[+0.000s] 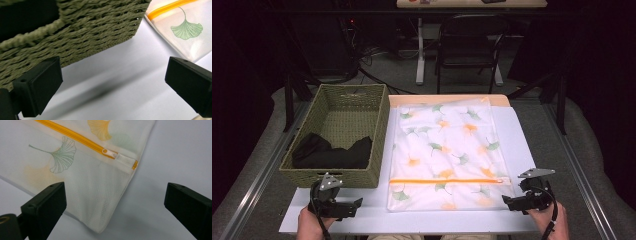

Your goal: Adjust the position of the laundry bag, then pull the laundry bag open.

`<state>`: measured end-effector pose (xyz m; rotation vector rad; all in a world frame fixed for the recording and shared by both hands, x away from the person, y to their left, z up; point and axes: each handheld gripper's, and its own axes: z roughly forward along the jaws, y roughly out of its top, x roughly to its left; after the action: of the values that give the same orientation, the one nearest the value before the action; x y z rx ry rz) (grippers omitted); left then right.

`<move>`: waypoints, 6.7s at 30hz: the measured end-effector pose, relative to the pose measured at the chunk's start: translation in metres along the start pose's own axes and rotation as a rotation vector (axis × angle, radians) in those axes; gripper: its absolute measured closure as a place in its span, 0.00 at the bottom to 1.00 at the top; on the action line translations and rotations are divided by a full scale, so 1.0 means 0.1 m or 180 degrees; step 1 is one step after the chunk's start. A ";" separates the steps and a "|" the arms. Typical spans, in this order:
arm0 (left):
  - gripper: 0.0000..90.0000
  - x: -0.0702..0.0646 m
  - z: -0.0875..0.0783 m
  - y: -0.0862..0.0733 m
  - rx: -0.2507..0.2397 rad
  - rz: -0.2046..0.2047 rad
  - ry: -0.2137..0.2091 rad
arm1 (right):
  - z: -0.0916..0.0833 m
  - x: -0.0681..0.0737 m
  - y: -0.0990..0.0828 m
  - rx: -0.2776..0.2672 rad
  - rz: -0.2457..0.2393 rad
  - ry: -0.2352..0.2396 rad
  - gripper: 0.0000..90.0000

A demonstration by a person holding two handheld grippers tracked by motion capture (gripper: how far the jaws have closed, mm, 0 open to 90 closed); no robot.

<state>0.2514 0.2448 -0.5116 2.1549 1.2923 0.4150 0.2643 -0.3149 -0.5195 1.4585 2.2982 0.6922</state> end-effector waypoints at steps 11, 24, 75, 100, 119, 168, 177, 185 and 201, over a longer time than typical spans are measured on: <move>0.01 -0.16 0.00 0.04 0.0000 0.0157 -0.0130 | 0.04 0.03 0.00 0.0031 -0.0026 0.0096 0.03; 0.00 -0.45 0.09 0.11 0.0063 0.0425 -0.0340 | 0.11 0.04 0.11 0.0047 -0.0114 0.0113 0.00; 0.58 -0.93 0.69 0.33 0.0439 0.0927 -0.0533 | 0.32 -0.14 0.17 0.0259 0.0217 -0.0001 0.74; 0.96 -0.81 0.66 0.31 0.0449 0.0832 -0.0600 | 0.31 -0.06 0.20 0.0262 0.0215 0.0082 0.94; 0.96 -0.69 0.51 0.20 0.0652 0.0820 -0.0692 | 0.26 0.14 0.16 0.0373 0.0109 0.0272 0.96; 0.04 -0.74 0.30 0.30 0.0505 0.0962 -0.0939 | 0.14 0.10 0.13 0.0183 0.0036 0.0406 0.00; 0.02 -0.77 0.34 0.32 0.0489 0.0975 -0.0921 | 0.17 0.06 0.13 0.0207 0.0050 0.0407 0.01; 0.02 -0.77 0.37 0.32 0.0514 0.0994 -0.0921 | 0.20 0.03 0.12 0.0175 0.0108 0.0461 0.26; 0.02 -0.80 0.41 0.30 0.0563 0.0998 -0.0922 | 0.27 0.05 0.13 0.0295 0.0198 0.0375 0.43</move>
<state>0.2559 0.1504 -0.5218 2.4678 0.8620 0.1045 0.2860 -0.2998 -0.5350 1.5761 2.4117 0.7155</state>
